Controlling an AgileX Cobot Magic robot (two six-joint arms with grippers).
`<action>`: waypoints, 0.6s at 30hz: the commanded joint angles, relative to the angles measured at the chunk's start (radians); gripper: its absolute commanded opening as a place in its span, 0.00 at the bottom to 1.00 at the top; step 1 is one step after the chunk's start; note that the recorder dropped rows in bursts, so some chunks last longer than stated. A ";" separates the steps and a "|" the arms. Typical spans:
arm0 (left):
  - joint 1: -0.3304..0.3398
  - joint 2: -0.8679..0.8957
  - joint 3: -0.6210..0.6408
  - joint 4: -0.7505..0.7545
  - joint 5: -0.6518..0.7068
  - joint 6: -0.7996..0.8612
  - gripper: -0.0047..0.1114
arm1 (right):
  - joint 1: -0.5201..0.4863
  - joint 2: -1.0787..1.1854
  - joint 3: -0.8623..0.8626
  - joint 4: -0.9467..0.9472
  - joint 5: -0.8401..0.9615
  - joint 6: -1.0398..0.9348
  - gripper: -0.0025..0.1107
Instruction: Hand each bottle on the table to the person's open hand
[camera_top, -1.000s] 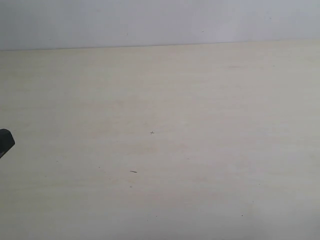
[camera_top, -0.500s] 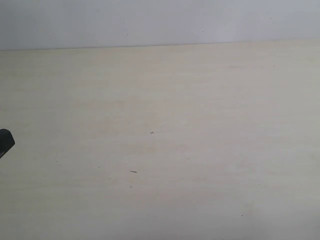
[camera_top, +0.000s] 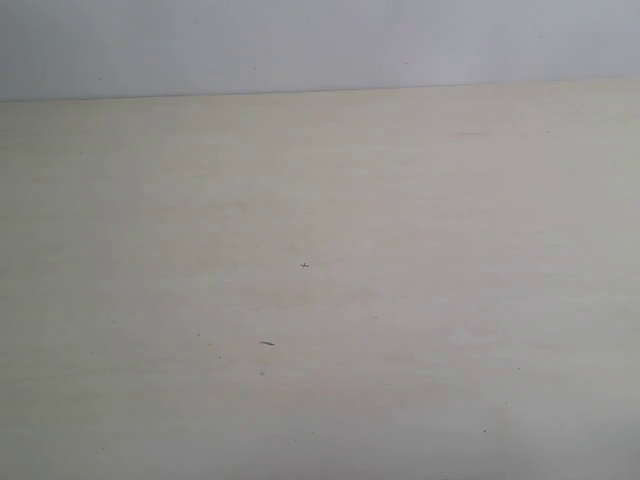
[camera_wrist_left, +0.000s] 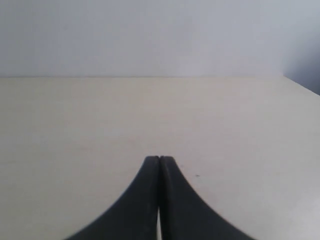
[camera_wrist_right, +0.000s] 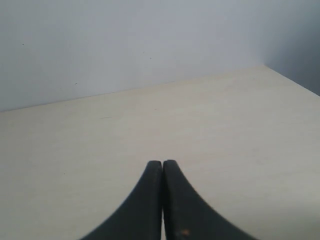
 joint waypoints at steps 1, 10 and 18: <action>0.198 -0.082 0.002 0.010 0.094 0.004 0.04 | -0.008 -0.005 0.005 -0.001 -0.002 0.001 0.02; 0.470 -0.170 0.002 0.092 0.229 0.004 0.04 | -0.008 -0.005 0.005 -0.001 -0.016 0.001 0.02; 0.496 -0.170 0.002 0.190 0.255 -0.014 0.04 | -0.008 -0.005 0.005 0.001 -0.016 0.001 0.02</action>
